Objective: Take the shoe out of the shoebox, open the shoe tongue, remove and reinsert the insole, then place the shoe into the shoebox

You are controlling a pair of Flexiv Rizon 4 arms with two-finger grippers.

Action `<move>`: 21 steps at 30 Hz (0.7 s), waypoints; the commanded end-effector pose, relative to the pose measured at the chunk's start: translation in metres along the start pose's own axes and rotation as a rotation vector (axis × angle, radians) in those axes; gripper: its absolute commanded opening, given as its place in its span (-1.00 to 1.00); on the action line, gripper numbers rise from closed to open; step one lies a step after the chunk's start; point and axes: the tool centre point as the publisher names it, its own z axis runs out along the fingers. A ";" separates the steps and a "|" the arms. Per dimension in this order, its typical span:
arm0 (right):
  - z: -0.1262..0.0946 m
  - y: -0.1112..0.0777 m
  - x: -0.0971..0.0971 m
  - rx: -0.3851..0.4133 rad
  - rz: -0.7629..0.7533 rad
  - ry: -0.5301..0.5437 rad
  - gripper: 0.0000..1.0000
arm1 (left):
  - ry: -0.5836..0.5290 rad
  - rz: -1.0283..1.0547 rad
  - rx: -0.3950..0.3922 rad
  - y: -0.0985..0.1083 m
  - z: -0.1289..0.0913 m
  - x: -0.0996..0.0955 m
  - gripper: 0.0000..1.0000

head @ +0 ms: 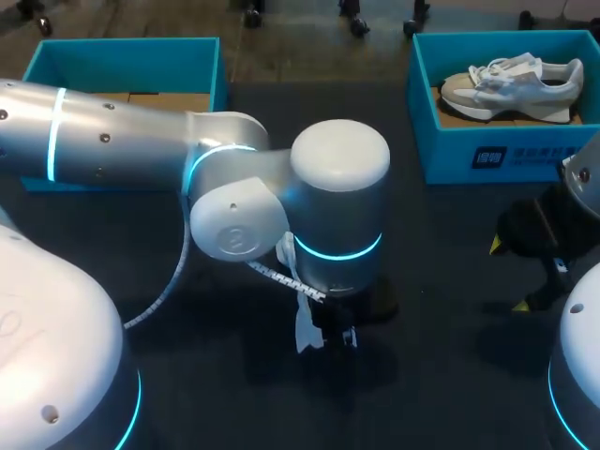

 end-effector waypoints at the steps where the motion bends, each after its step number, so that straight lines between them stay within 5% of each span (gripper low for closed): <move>1: 0.000 0.000 0.001 0.001 0.000 -0.003 1.00 | -0.023 -0.032 0.013 0.011 -0.013 -0.006 -1.00; 8: 0.000 0.000 0.001 0.001 0.000 -0.003 1.00 | -0.009 -0.056 0.035 0.015 -0.034 -0.035 -1.00; 21: 0.000 0.000 0.001 0.001 0.000 -0.003 1.00 | 0.029 0.076 0.074 0.017 -0.133 -0.099 -1.00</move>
